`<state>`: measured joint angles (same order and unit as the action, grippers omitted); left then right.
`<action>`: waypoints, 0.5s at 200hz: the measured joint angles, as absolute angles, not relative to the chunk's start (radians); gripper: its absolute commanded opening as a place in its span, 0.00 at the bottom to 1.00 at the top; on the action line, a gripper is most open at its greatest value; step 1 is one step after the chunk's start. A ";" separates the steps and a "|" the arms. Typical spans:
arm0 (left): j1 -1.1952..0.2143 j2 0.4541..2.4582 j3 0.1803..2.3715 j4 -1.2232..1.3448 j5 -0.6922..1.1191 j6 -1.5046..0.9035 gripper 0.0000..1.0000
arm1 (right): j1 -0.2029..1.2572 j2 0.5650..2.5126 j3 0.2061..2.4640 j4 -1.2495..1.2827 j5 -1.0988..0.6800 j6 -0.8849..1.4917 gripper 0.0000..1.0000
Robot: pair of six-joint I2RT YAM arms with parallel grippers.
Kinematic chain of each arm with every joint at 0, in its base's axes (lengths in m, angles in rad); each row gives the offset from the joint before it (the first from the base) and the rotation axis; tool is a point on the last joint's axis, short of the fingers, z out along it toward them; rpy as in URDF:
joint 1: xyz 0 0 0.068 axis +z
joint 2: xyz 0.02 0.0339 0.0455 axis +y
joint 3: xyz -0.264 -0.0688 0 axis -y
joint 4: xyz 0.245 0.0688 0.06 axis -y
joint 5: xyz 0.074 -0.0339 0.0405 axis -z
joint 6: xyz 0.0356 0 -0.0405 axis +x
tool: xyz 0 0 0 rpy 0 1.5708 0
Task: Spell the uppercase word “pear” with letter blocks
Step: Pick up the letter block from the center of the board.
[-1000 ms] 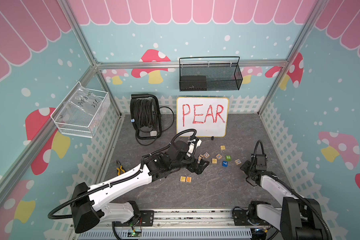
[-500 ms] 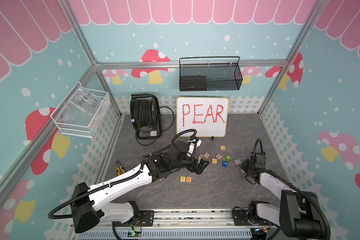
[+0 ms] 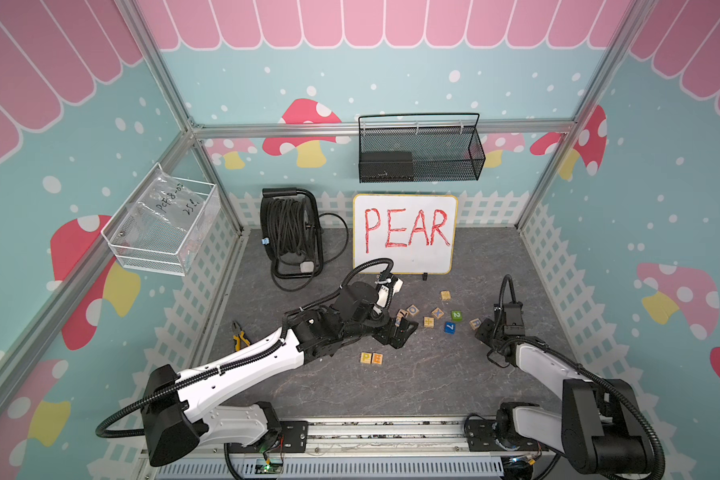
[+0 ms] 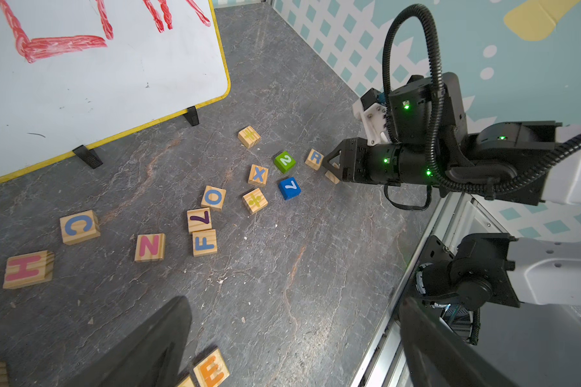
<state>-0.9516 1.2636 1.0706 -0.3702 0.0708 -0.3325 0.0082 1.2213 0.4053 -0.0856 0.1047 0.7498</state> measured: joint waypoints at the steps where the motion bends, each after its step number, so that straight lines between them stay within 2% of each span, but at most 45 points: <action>1: -0.952 1.264 1.071 -0.370 0.071 -0.332 0.99 | 0.009 1.222 0.406 -0.086 0.105 0.749 0.49; 100: -0.960 1.251 1.071 -0.375 0.057 -0.326 0.99 | 0.085 1.258 0.451 -0.150 0.149 0.729 0.47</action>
<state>-0.9596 1.2514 1.0706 -0.3748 0.0570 -0.3256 0.0849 1.2575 0.4507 -0.1501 0.1490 0.7288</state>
